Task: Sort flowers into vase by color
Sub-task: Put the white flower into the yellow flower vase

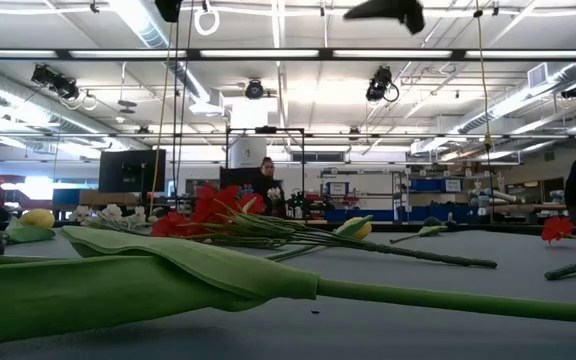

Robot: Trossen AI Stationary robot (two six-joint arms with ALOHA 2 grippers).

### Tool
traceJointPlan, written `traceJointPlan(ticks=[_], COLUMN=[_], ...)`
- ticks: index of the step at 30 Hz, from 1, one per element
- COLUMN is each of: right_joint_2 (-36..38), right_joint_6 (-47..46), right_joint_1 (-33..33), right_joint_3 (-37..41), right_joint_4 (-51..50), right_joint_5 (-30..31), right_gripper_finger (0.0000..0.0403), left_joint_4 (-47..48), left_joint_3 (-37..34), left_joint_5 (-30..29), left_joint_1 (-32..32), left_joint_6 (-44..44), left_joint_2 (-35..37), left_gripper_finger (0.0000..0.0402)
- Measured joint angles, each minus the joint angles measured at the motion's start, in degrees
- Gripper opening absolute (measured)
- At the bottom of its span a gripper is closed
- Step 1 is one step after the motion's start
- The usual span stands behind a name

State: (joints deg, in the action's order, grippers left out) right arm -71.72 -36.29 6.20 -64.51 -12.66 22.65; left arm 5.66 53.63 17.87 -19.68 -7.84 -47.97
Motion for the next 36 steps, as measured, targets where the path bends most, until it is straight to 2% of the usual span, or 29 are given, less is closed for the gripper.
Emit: traceJointPlan(ticks=[6, 11, 14, 19, 26, 36], right_joint_2=[-5.28, -7.98, -8.51, -8.63, -8.64, -8.68], right_joint_6=[-5.3, -3.66, -3.16, -5.38, -7.7, -9.21], right_joint_1=[-3.16, -4.6, -5.46, -8.04, -11.89, -14.35], right_joint_3=[0.0, 0.0, 0.0, 0.0, 0.0, 0.0], right_joint_4=[3.92, 11.62, 15.49, 15.27, 14.97, 7.28], right_joint_5=[-2.18, -3.7, -3.67, -2.15, -8.96, -9.1], right_gripper_finger=[0.0294, 0.0285, 0.0283, 0.0276, 0.0272, 0.0271], left_joint_4=[-2.41, -2.44, -2.43, -2.46, -2.5, -3.76], left_joint_3=[0.0, 0.0, 0.0, 0.0, -0.02, -0.02], left_joint_5=[-0.02, -0.12, -1.62, -1.7, -1.68, -3.67], left_joint_1=[0.01, 0.0, 0.0, 0.02, 0.04, 0.04], left_joint_6=[-4.13, -2.99, 0.84, 0.52, -11.51, -21.14], left_joint_2=[-0.01, -0.01, -0.02, -0.02, -0.81, -0.79], left_gripper_finger=[0.027, 0.027, 0.027, 0.027, 0.027, 0.027])
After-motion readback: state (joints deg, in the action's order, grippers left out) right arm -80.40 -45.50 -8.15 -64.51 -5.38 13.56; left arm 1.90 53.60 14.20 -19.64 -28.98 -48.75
